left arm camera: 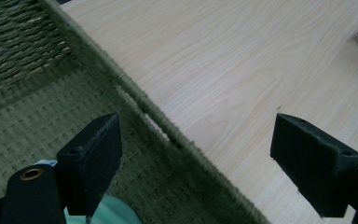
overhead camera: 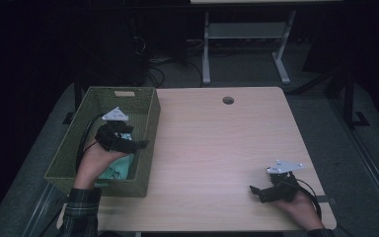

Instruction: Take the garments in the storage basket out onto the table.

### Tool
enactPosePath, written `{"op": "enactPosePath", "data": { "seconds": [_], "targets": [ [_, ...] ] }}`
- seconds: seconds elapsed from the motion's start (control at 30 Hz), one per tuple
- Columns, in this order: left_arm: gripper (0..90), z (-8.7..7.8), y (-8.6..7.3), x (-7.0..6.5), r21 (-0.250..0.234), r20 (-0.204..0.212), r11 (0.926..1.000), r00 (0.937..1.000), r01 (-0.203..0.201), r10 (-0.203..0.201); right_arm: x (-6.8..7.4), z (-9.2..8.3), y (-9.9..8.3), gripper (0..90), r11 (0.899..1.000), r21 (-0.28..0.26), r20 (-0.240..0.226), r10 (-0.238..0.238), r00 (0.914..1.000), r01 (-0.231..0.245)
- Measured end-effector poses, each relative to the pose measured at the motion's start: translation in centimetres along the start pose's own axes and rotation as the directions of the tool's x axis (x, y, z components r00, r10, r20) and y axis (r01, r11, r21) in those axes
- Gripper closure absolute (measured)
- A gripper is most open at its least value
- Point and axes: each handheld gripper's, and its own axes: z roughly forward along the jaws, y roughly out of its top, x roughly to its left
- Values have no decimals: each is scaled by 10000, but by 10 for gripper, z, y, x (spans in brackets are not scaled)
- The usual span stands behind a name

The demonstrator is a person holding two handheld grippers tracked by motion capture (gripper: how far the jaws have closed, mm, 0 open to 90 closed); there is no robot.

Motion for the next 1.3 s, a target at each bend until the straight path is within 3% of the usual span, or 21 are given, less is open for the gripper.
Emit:
{"op": "enactPosePath", "data": {
  "seconds": [0.17, 0.47, 0.9, 1.1, 1.3],
  "targets": [
    [162, -6, -6, 9, 128, -322, 9999, 9995, 9, -5, 0, 0, 0, 24, 10000, 0, 0, -1, 10000, 1],
    [209, -13, -19, 25, 310, -641, 9988, 9973, 386, -366, 0, 0, 0, 24, 10000, 5, 1, 13, 10000, -13],
    [237, -18, -39, 52, 573, -1392, 9921, 9849, 1117, -1028, 0, 0, 0, 24, 10000, 1, -2, 17, 10000, -17],
    [243, -17, -48, 63, 781, -1804, 9886, 9771, 1290, -1132, 0, 0, 0, 24, 10000, 3, -1, 7, 10000, -7],
    [257, -15, -57, 73, 886, -1998, 9888, 9747, 1202, -1006, 0, 0, 0, 24, 10000, 0, -4, 22, 10000, -22]
  ]
}}
